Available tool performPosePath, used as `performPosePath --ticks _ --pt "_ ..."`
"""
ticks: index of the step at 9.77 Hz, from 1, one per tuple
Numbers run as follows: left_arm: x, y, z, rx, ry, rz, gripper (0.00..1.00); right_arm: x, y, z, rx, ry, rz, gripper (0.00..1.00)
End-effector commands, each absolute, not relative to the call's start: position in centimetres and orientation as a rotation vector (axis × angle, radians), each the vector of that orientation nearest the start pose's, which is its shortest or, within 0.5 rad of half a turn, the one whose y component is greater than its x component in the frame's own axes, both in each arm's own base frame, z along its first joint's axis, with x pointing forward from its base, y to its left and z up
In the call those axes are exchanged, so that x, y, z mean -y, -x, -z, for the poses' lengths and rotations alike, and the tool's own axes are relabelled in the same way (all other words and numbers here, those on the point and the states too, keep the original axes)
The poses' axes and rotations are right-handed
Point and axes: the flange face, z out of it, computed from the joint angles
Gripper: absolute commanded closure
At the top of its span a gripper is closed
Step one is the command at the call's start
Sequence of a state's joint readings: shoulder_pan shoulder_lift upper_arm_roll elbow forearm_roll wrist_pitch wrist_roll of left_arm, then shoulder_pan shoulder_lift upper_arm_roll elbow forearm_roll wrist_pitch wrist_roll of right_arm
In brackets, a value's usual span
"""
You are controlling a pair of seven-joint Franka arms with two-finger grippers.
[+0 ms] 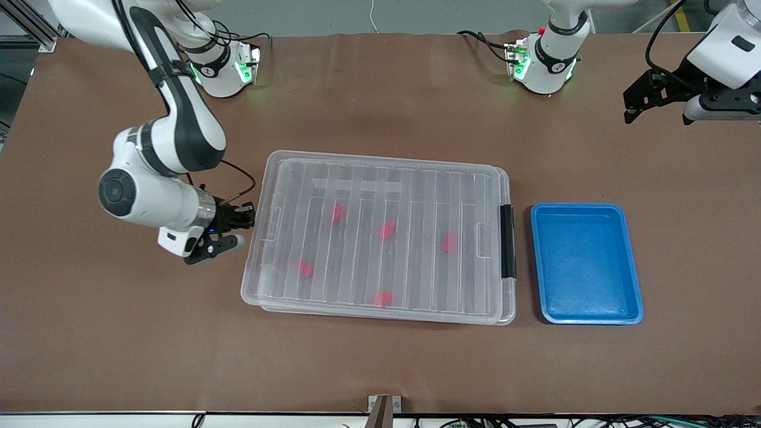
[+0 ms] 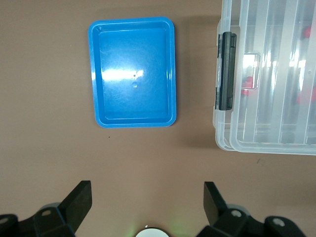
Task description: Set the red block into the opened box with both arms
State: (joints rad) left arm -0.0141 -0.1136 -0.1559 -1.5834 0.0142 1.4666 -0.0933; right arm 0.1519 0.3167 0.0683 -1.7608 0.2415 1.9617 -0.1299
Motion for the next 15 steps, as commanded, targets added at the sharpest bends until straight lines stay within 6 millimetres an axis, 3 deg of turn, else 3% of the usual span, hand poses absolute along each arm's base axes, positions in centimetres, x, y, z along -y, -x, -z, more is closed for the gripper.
performPosePath --ticks 1,3,6,8,9,10,12,15 --pt "8.7 -50.1 -66.0 -0.151 3.103 -0.027 0.0 -9.3 -59.8 -46.0 0.085 2.974 -0.098 0.0" --pt "8.6 -50.4 -66.1 -0.163 3.104 -0.023 0.0 -6.0 -57.4 -53.4 -0.141 3.096 0.031 0.0" --pt "8.7 -51.1 -65.9 -0.169 3.108 -0.047 0.0 0.4 -52.9 -60.2 -0.305 3.127 0.029 0.0" --pt "8.8 -51.0 -66.0 -0.173 3.107 -0.054 0.0 3.9 -51.8 -65.5 -0.313 3.115 0.012 0.0" --pt "8.8 -51.1 -66.1 -0.171 3.109 -0.052 0.0 5.5 -51.2 -66.8 -0.373 3.103 -0.015 0.0" --pt "8.6 -51.0 -66.0 -0.167 3.113 -0.058 0.0 5.8 -51.0 -66.9 -0.37 3.115 -0.02 0.0" --pt "8.5 -51.0 -65.9 -0.164 3.108 -0.073 0.0 5.1 -51.4 -66.7 -0.237 3.142 -0.01 0.0" --pt "8.4 -51.0 -65.9 -0.159 3.108 -0.073 0.0 5.3 -51.8 -66.5 -0.234 3.143 0.021 0.0"
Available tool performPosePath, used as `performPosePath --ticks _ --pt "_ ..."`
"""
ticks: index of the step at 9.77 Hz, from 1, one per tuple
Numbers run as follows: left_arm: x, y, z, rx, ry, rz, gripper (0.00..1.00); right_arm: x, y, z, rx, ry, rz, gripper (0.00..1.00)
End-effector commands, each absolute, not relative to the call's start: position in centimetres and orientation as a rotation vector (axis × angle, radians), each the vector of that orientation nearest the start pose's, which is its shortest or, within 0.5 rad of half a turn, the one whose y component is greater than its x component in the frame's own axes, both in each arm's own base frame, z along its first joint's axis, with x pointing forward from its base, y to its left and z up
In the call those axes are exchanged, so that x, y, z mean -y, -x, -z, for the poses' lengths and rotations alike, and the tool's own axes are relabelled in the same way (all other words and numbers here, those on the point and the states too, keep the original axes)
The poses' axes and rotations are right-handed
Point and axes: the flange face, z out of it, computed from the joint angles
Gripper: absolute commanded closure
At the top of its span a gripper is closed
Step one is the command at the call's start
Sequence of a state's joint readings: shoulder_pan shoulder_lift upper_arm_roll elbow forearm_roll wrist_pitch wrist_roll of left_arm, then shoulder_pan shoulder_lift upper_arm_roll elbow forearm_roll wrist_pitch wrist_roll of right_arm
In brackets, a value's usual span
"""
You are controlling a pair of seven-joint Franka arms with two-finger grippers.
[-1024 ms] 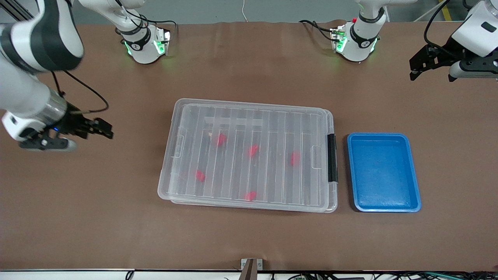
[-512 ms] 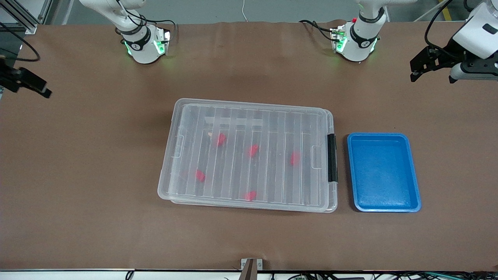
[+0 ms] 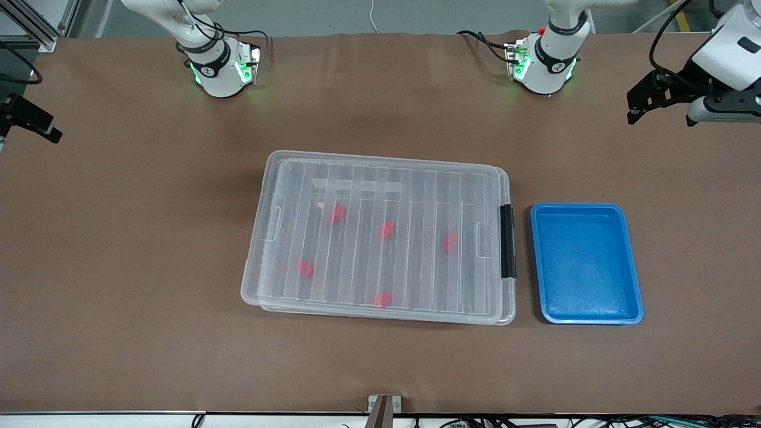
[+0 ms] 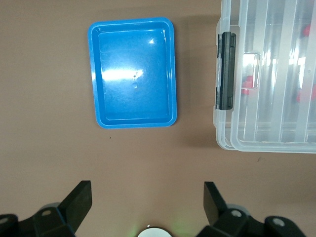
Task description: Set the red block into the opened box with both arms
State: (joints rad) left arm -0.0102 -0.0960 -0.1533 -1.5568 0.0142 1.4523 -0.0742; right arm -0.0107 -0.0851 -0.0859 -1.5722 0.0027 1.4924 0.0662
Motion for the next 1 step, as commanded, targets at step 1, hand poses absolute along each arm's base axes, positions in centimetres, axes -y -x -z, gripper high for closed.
performPosePath --ticks 1 --pt "8.41 -51.02 -65.89 -0.159 3.108 -0.073 0.0 5.25 -51.9 -66.39 -0.233 3.142 0.021 0.0"
